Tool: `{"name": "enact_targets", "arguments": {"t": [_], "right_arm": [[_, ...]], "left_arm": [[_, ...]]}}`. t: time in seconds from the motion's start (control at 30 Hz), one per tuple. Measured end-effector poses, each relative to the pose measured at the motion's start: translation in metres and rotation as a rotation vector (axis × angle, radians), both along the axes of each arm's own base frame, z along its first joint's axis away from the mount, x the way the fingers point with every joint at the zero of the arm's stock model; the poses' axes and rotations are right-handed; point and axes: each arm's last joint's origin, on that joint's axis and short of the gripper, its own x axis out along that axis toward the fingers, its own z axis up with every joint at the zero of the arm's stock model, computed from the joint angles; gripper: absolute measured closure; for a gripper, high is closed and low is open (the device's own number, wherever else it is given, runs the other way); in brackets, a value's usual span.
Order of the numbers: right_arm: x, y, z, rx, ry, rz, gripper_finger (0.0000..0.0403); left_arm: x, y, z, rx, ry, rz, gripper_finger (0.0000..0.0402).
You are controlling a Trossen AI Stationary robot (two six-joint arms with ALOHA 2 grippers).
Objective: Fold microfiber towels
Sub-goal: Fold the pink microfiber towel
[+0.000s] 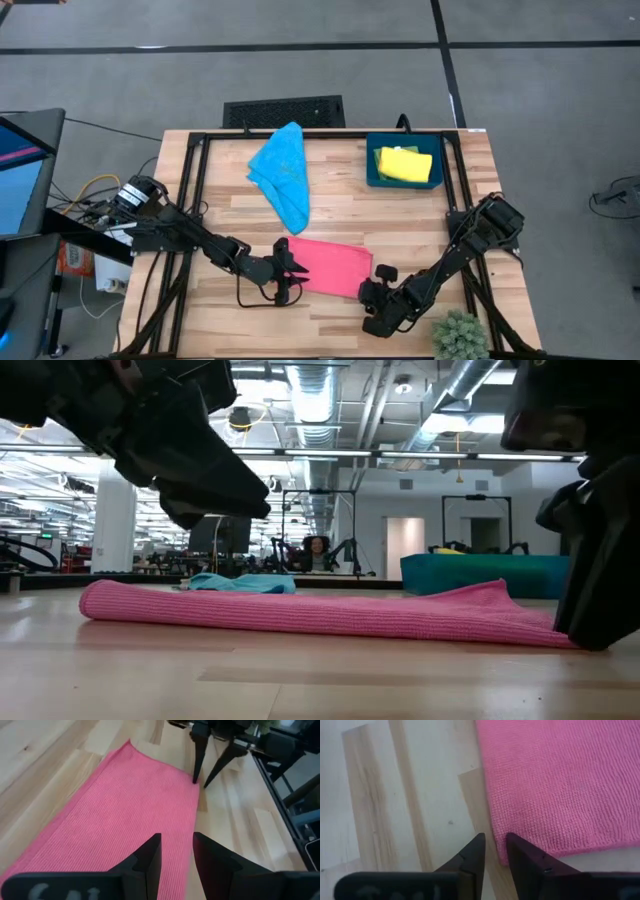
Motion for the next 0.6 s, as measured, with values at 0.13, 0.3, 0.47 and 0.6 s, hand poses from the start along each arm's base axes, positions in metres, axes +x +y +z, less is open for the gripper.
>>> {"name": "enact_targets", "arguments": {"t": [0.13, 0.3, 0.47, 0.6], "right_arm": [[0.000, -0.003, 0.005, 0.037, 0.015, -0.029, 0.0335], [0.005, -0.004, 0.023, 0.043, 0.012, 0.001, 0.0392], [0.019, -0.010, 0.043, 0.000, 0.004, 0.036, 0.0381], [0.035, -0.016, 0.058, -0.037, -0.026, 0.100, 0.0385]], "left_arm": [[0.000, 0.000, -0.005, 0.001, 0.026, 0.004, 0.0299], [-0.001, -0.002, -0.005, -0.008, 0.029, 0.001, 0.0299], [-0.001, -0.002, -0.005, -0.006, 0.036, -0.002, 0.0299], [-0.001, -0.002, -0.005, -0.001, 0.037, 0.003, 0.0299]]}}
